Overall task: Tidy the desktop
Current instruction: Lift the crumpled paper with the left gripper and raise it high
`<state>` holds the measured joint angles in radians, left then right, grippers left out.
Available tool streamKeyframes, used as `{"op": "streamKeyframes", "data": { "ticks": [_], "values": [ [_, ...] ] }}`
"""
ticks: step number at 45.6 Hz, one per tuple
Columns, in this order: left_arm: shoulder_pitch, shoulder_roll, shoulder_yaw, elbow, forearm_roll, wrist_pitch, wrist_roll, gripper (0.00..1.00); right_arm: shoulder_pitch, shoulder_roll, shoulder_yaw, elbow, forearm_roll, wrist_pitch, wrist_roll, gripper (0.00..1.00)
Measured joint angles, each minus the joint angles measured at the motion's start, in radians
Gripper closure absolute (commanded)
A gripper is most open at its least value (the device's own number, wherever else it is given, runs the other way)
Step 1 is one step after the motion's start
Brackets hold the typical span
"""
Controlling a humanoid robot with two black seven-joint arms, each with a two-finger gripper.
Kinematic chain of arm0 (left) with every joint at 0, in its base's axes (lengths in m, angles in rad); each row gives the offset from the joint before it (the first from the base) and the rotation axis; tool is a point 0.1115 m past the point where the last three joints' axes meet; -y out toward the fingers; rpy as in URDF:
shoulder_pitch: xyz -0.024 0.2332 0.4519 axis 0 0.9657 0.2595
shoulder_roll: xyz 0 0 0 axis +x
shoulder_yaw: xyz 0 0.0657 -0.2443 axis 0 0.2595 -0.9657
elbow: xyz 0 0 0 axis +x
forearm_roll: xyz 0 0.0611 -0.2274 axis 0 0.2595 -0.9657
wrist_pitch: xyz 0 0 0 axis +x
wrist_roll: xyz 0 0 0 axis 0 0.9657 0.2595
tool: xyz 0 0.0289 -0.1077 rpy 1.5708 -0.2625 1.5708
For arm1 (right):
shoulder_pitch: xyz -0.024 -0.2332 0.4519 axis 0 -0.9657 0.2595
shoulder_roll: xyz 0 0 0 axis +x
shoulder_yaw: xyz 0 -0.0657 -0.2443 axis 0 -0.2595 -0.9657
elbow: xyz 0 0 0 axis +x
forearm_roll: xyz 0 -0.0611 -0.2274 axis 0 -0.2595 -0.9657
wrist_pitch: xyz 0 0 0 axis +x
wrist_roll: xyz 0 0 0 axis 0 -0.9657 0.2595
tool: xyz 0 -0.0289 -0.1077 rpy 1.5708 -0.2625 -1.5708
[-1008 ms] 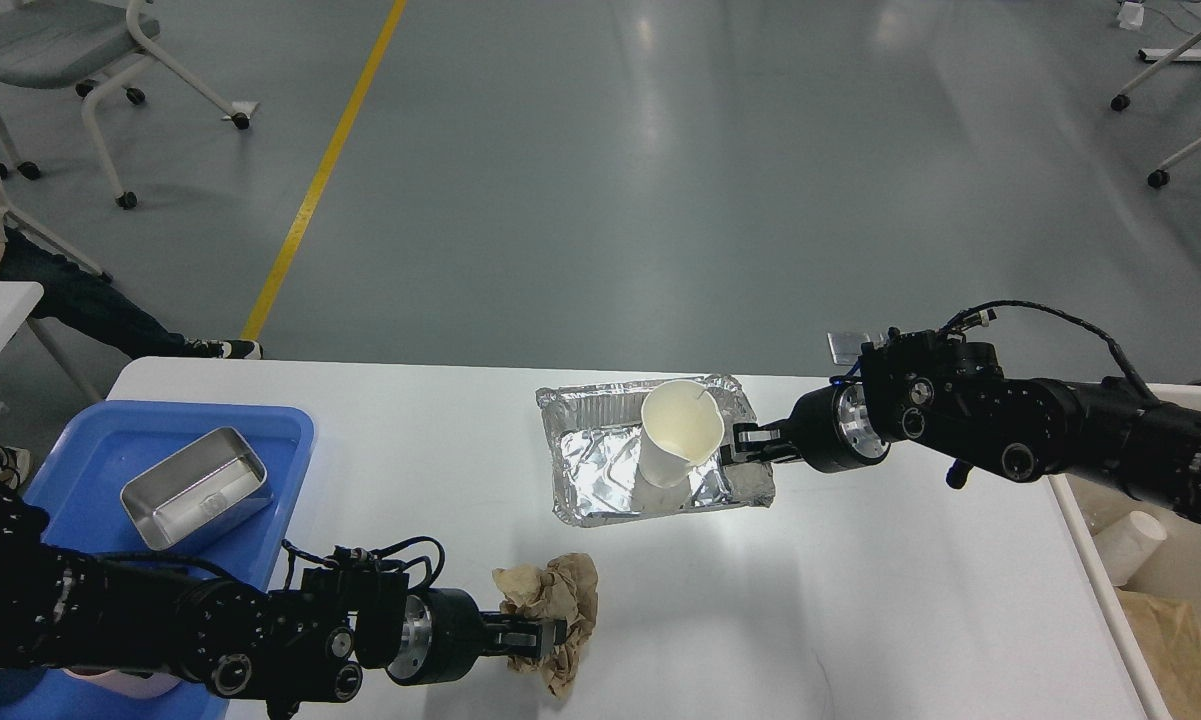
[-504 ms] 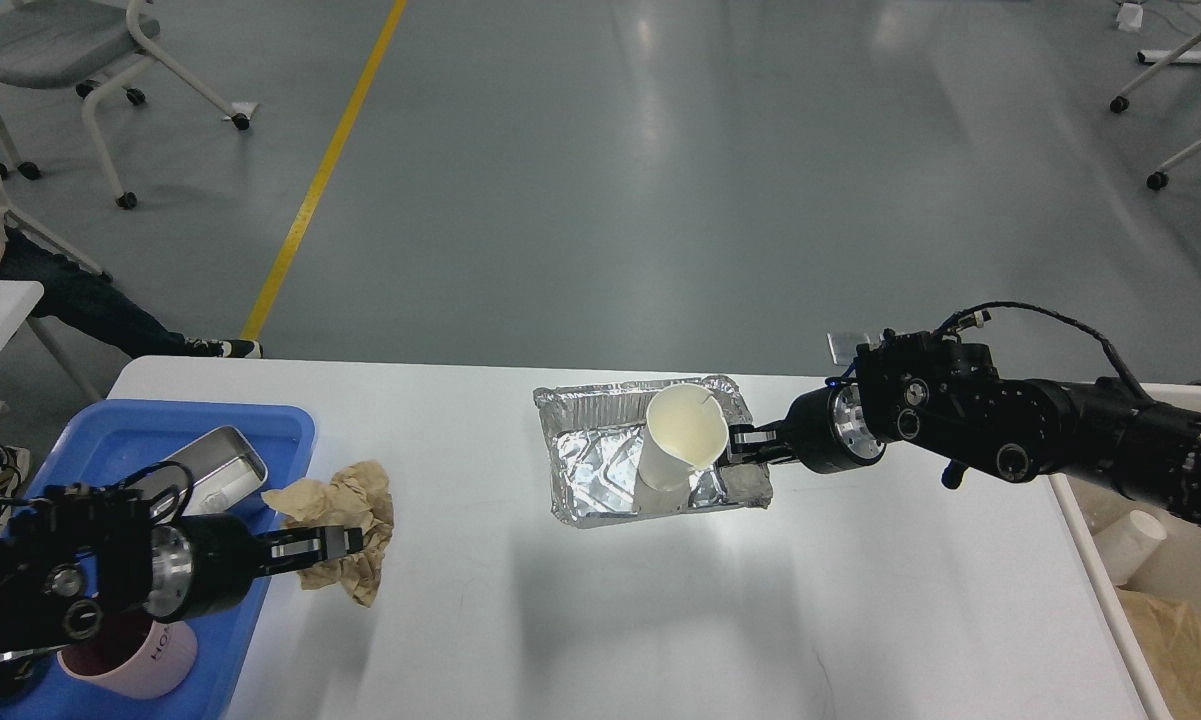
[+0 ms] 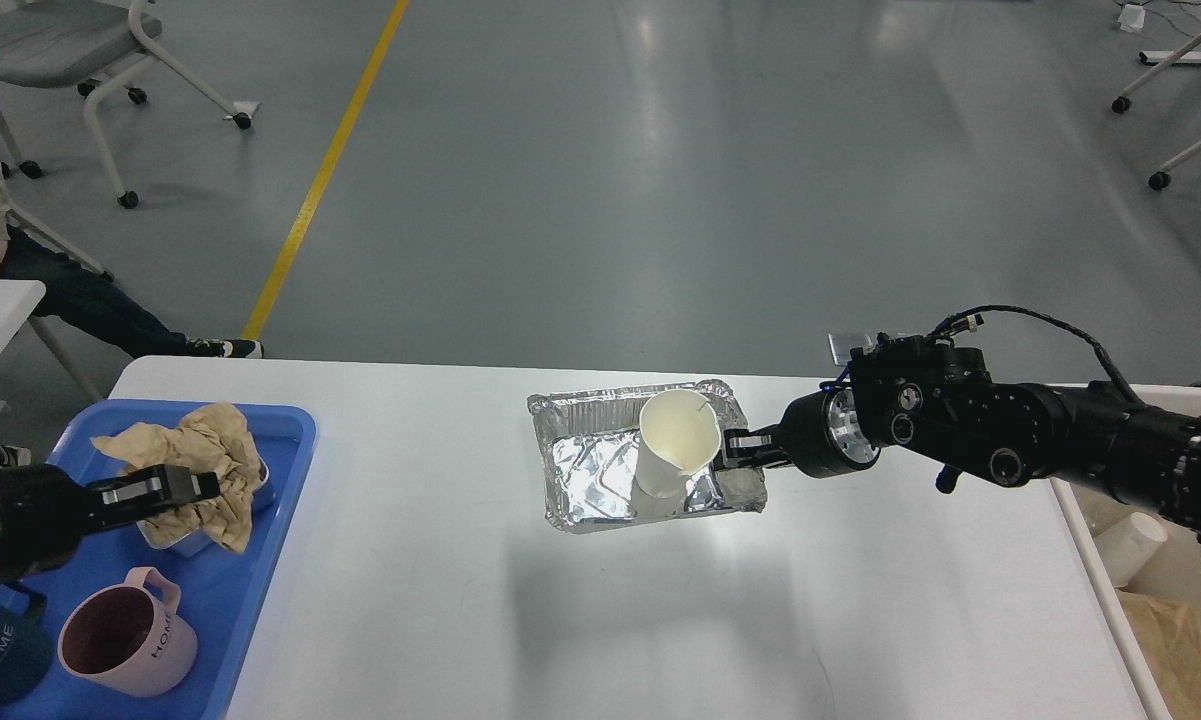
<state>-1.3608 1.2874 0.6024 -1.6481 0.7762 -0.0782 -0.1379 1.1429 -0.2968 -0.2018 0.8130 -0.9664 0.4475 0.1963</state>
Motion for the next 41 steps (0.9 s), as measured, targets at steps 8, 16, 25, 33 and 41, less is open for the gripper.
{"op": "streamKeyframes", "data": {
  "ticks": [8, 16, 25, 33, 41],
  "values": [
    [-0.072, 0.078, -0.025, 0.002, 0.002, -0.056, 0.003, 0.99, 0.000, 0.000, 0.000, 0.000, 0.000, 0.000, 0.000, 1.00],
    [-0.104, 0.093, -0.043, 0.005, 0.005, -0.079, 0.006, 0.99, 0.004, 0.014, -0.001, -0.001, 0.000, -0.001, 0.000, 1.00],
    [-0.154, -0.044, -0.093, 0.015, 0.006, -0.080, 0.011, 0.99, 0.012, 0.032, -0.003, -0.005, 0.000, -0.001, 0.000, 1.00],
    [-0.162, -0.269, -0.143, 0.095, -0.008, -0.073, 0.016, 0.99, 0.014, 0.034, -0.004, -0.009, 0.001, -0.001, 0.000, 1.00],
    [-0.160, -0.470, -0.159, 0.172, -0.026, -0.073, 0.017, 0.99, 0.014, 0.033, -0.004, -0.009, 0.002, -0.001, 0.000, 1.00]
  ]
}}
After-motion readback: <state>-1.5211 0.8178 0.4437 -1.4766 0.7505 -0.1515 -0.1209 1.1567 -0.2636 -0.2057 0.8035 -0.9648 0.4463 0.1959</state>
